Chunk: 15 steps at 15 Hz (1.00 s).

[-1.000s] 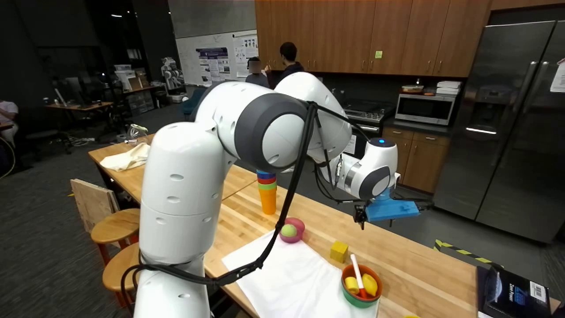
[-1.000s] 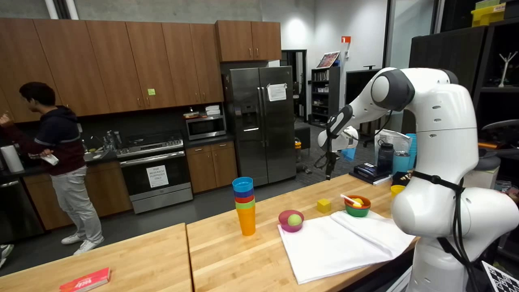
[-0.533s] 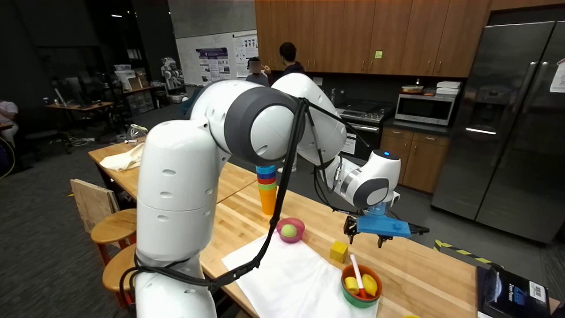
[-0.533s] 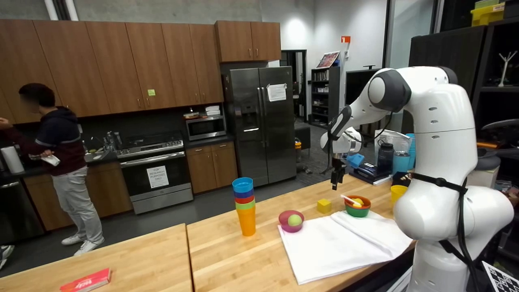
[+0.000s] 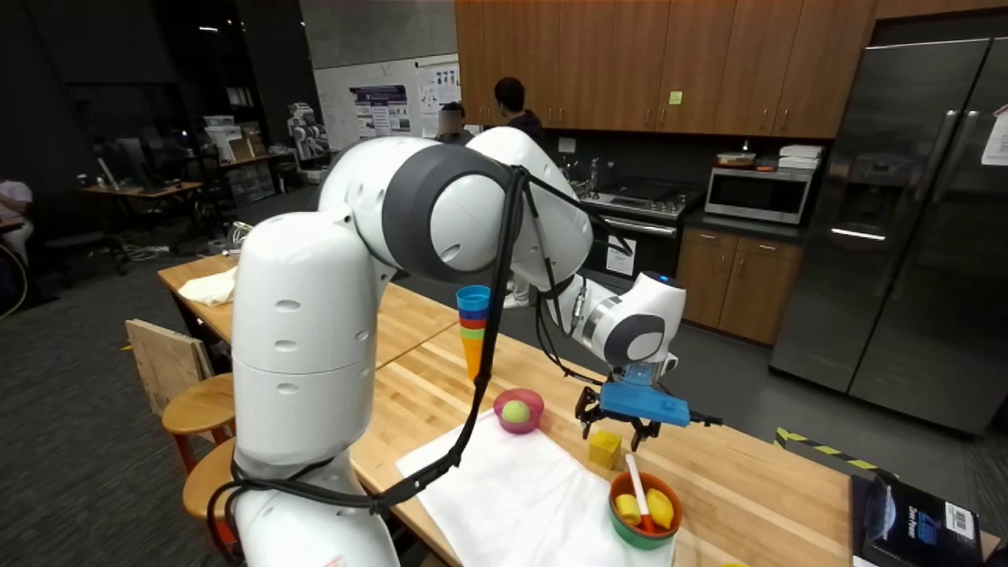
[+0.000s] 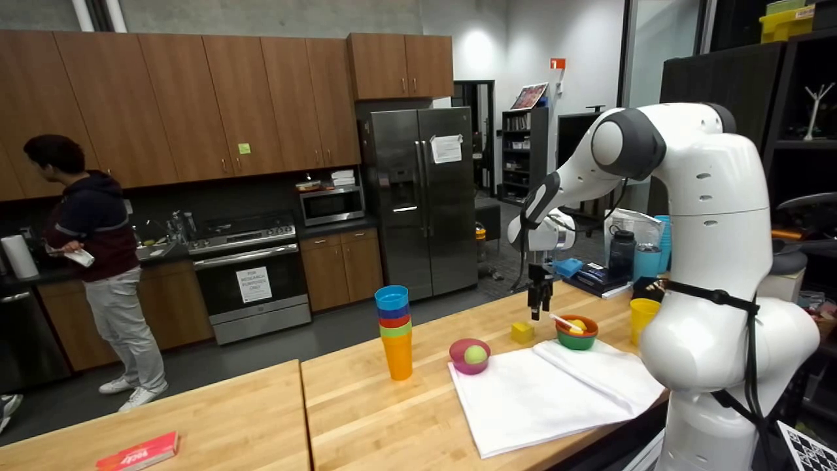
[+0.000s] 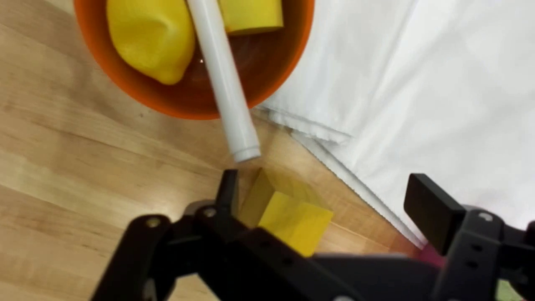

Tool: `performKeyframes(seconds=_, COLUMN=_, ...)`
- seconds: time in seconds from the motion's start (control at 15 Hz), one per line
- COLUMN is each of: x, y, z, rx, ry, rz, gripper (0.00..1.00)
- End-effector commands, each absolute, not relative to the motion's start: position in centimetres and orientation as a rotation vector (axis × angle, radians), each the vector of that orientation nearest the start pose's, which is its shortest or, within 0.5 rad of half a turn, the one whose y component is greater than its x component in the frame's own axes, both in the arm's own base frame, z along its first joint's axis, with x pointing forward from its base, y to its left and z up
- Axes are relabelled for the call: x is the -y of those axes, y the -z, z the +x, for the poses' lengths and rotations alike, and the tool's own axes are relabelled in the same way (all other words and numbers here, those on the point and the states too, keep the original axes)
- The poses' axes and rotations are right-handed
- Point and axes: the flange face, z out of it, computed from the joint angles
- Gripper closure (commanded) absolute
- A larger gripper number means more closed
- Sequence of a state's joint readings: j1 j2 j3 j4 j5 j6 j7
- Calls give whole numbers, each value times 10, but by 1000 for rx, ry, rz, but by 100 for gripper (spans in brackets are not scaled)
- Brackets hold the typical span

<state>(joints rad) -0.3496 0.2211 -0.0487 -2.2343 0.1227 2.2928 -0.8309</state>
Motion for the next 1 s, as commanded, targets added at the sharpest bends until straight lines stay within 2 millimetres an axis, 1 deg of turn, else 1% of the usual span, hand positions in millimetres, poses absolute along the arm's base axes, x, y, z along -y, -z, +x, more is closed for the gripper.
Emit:
performKeyframes(seconds=0.0, x=184, y=-269, z=459, rx=518, ry=-170, rz=-2954, gripper=0)
performKeyframes(seconds=0.13, x=177, y=-269, z=446, rx=537, ry=-197, rz=-2976, gripper=0)
performKeyframes(seconds=0.33, x=182, y=-277, z=427, rx=582, ry=-238, rz=-3035, gripper=0)
performKeyframes(seconds=0.4, x=185, y=-280, z=422, rx=585, ry=-245, rz=-3054, gripper=0)
performKeyframes(seconds=0.47, x=195, y=-288, z=419, rx=590, ry=-238, rz=-3079, gripper=0)
performKeyframes(seconds=0.53, x=200, y=-295, z=416, rx=590, ry=-231, rz=-3102, gripper=0)
performKeyframes(seconds=0.6, x=204, y=-302, z=416, rx=589, ry=-208, rz=-3129, gripper=0)
performKeyframes(seconds=0.73, x=218, y=-320, z=415, rx=616, ry=-172, rz=-3182, gripper=0)
performKeyframes(seconds=0.87, x=223, y=-328, z=413, rx=629, ry=-154, rz=-3221, gripper=0)
performKeyframes(seconds=0.93, x=230, y=-333, z=411, rx=634, ry=-156, rz=-3234, gripper=0)
